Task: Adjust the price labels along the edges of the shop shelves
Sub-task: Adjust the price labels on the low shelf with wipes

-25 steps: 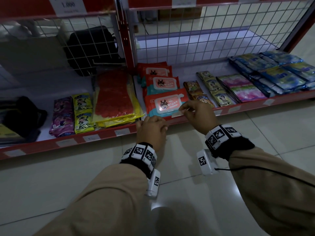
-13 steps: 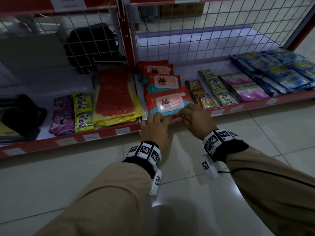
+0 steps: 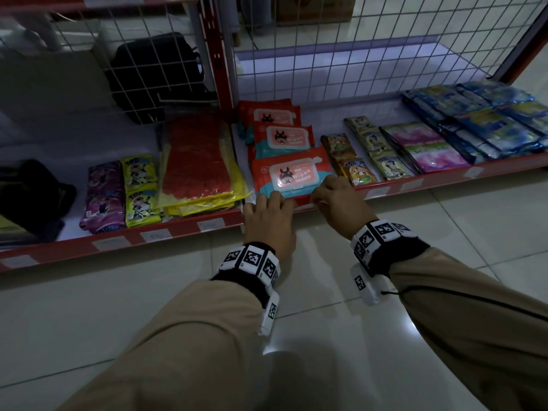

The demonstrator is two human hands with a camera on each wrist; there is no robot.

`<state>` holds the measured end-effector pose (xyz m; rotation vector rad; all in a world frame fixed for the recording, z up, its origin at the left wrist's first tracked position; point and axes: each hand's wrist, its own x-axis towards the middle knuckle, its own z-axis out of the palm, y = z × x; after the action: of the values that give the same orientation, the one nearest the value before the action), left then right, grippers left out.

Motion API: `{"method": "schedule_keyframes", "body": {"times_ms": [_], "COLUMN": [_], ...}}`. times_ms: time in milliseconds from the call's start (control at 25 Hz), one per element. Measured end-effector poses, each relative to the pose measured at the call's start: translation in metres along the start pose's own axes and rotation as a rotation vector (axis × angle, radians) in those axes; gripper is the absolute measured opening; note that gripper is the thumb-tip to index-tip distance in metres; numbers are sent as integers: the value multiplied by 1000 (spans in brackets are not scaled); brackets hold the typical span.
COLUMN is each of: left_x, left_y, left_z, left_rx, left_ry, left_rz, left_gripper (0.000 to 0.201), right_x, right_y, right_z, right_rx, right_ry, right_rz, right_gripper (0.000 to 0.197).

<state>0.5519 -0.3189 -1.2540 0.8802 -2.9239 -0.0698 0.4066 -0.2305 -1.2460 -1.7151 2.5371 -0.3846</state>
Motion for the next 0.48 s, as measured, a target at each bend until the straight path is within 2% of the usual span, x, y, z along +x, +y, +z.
{"method": "schedule_keyframes", "body": {"times_ms": [200, 480], "left_x": [0, 0], "left_y": [2, 6], "left_z": [2, 3], "left_rx": [30, 88], "left_ry": [9, 31], "left_rz": [0, -11], "left_gripper": [48, 46], "right_x": [-1, -4], "right_y": [2, 7], "right_z": [0, 3], "right_rx": [11, -6], "right_ry": [20, 41], "right_rz": [-15, -41], "right_gripper": [15, 21]}}
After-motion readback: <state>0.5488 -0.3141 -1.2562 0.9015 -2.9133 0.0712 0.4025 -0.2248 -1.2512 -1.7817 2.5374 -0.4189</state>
